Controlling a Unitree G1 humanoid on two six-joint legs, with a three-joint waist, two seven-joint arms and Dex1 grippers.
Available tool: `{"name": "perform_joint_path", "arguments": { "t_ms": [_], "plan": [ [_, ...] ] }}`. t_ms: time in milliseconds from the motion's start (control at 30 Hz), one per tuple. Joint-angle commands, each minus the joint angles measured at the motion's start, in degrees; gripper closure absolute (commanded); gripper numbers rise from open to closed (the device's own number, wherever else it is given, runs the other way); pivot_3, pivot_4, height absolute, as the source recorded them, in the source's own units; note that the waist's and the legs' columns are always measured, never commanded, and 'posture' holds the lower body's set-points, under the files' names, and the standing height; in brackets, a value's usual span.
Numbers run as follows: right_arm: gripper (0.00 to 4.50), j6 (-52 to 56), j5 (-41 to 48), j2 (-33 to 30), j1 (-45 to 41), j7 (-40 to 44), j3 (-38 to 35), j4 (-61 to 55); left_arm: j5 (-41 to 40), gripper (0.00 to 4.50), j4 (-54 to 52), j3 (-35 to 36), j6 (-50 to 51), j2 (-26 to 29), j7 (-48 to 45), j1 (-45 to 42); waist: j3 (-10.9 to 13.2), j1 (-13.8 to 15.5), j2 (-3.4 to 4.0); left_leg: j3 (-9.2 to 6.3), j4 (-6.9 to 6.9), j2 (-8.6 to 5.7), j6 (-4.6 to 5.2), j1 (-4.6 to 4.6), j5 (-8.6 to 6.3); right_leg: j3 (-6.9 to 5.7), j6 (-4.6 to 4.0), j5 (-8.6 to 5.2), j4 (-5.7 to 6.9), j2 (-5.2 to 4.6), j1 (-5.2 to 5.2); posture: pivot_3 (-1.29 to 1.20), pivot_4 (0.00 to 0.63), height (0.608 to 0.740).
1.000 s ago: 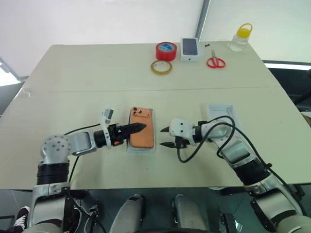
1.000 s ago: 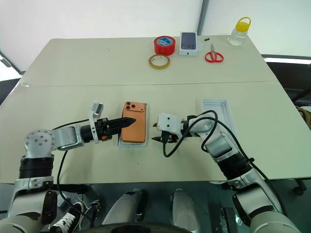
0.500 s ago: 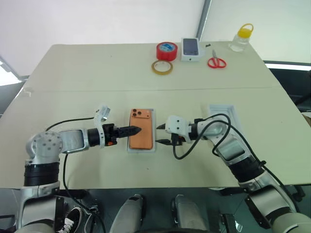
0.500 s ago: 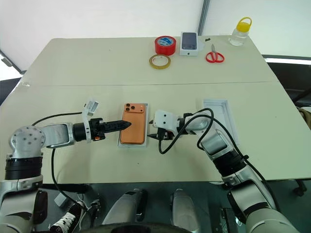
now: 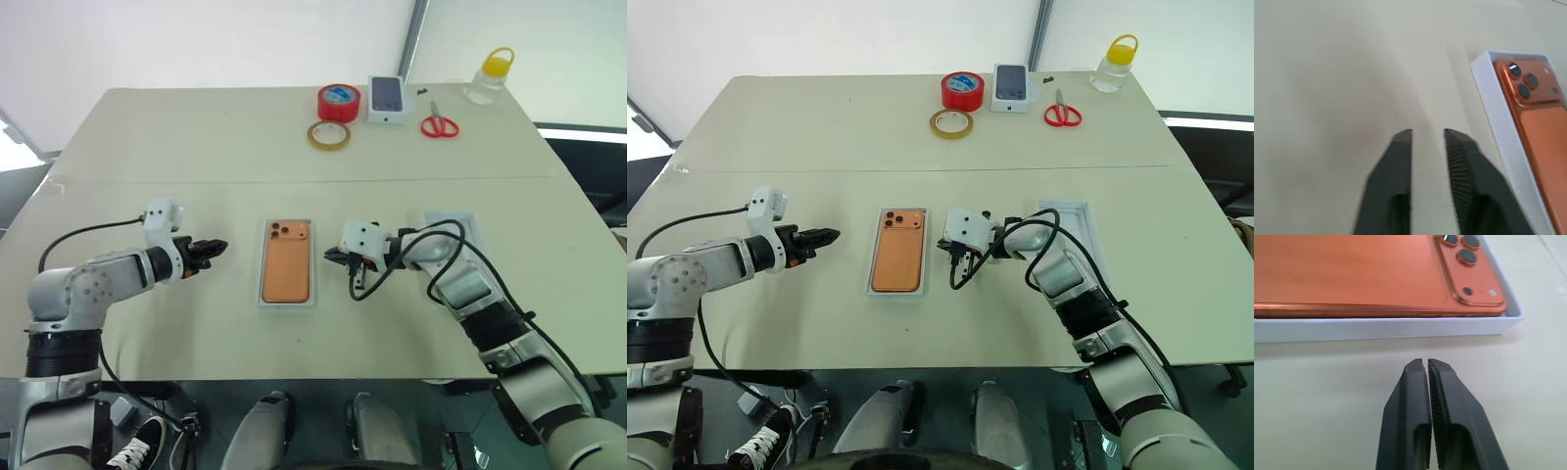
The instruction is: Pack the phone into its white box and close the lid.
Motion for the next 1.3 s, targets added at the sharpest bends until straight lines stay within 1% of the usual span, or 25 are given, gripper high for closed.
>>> {"name": "perform_joint_path", "arguments": {
  "t_ms": [33,133,200,300,433,500,600,700,867,967,1100,1167,1300],
  "plan": [
    [4.5,-1.9,-0.4,1.0,-1.2,-0.9,-0.8,-0.1,4.5,4.47,-2.7,-4.4,-1.8,-0.5,-1.4,0.8,0.0,0.0,0.0,0.0,0.0,0.0,0.0,0.0,0.0,0.0,0.0,0.0,0.0,0.0,0.0,0.0,0.15,0.74],
    [4.5,-2.7,-1.5,1.7,-0.9,-1.8,-0.1,-0.3,8.3,4.47,-4.2,-10.4,-0.4,-1.1,-2.0,1.2,0.0,0.0,0.04,0.0,0.0,0.01,0.03,0.01,-0.02,0.0,0.0,0.0,0.02,0.01,0.0,0.0,0.15,0.74],
    [4.5,-3.1,-2.3,2.1,-0.4,-2.7,0.3,-0.6,9.7,4.47,-5.0,-13.5,-0.3,-3.3,-2.6,1.0,-0.1,0.2,0.09,0.0,0.0,0.0,0.05,0.04,-0.03,-0.01,0.0,0.0,0.01,0.01,0.06,0.0,0.15,0.74],
    [4.5,-3.5,-3.0,2.0,0.4,-2.7,0.6,-1.6,9.9,4.47,-6.4,-15.9,1.1,-6.0,-4.4,0.3,-0.1,0.5,0.14,-0.01,0.04,-0.05,0.05,0.06,-0.03,-0.03,0.01,-0.01,-0.01,-0.03,0.14,0.0,0.15,0.74],
    [4.5,-2.9,-2.8,0.5,1.7,-1.1,0.2,-3.4,9.4,4.47,-8.7,-21.3,3.7,-8.4,-8.9,-1.3,-0.1,0.7,0.14,-0.02,0.07,-0.07,0.05,0.05,-0.03,-0.05,0.02,-0.01,-0.05,-0.05,0.19,0.0,0.15,0.74],
    [4.5,-2.3,-2.2,-1.3,2.5,0.2,-0.6,-4.7,8.8,4.47,-7.9,-21.8,4.2,-11.9,-9.4,-3.4,-0.1,1.0,0.19,-0.02,0.08,-0.08,0.05,0.06,-0.03,-0.05,0.03,-0.01,-0.05,-0.05,0.19,0.0,0.15,0.74],
    [4.5,-1.8,-2.0,-4.6,3.6,0.6,-2.4,-5.8,10.3,4.47,-4.4,-23.6,2.9,-16.5,-11.1,-7.5,-0.1,1.9,0.19,-0.06,0.2,-0.12,0.11,0.05,-0.06,-0.13,0.06,-0.03,-0.1,-0.06,0.3,0.0,0.15,0.74],
    [4.5,-0.7,-1.6,-7.7,4.7,1.4,-4.3,-7.3,13.0,4.47,-1.2,-26.7,0.7,-19.6,-13.7,-10.9,-0.1,2.3,0.18,-0.07,0.37,-0.18,0.22,0.03,-0.13,-0.2,0.13,-0.07,-0.18,-0.08,0.43,0.0,0.15,0.74],
    [4.5,2.4,-0.4,-13.3,9.1,3.8,-7.9,-13.3,18.4,4.47,6.5,-31.3,-4.6,-24.4,-18.7,-17.0,-0.1,2.9,0.17,-0.04,0.39,-0.19,0.24,-0.01,-0.14,-0.19,0.19,-0.11,-0.21,-0.13,0.41,0.0,0.15,0.74],
    [4.5,3.7,-0.1,-16.2,12.6,4.6,-9.5,-16.4,19.4,4.47,10.1,-30.8,-6.0,-27.4,-20.4,-19.1,-0.1,2.9,0.15,-0.01,0.4,-0.18,0.26,-0.02,-0.15,-0.19,0.21,-0.12,-0.24,-0.13,0.43,0.0,0.15,0.74],
    [4.5,6.0,0.0,-18.5,17.4,4.6,-11.7,-21.0,21.6,4.47,11.7,-31.9,-7.4,-29.0,-22.6,-19.4,-0.1,3.0,0.13,-0.01,0.41,-0.16,0.28,-0.02,-0.16,-0.19,0.24,-0.13,-0.24,-0.14,0.43,0.0,0.15,0.74],
    [4.5,6.1,-0.7,-18.9,18.6,3.8,-12.4,-21.8,22.4,4.47,12.6,-30.9,-8.3,-30.0,-22.6,-19.5,-0.1,3.0,0.11,-0.01,0.41,-0.16,0.28,-0.02,-0.17,-0.19,0.25,-0.14,-0.24,-0.14,0.44,0.0,0.15,0.74],
    [4.5,6.3,-1.4,-19.4,19.9,3.4,-13.0,-22.6,24.5,4.47,15.6,-29.2,-10.8,-29.6,-23.6,-20.3,-0.1,3.0,0.11,-0.01,0.47,-0.16,0.29,-0.02,-0.17,-0.2,0.25,-0.14,-0.23,-0.14,0.47,0.0,0.15,0.74]
  ]
}}
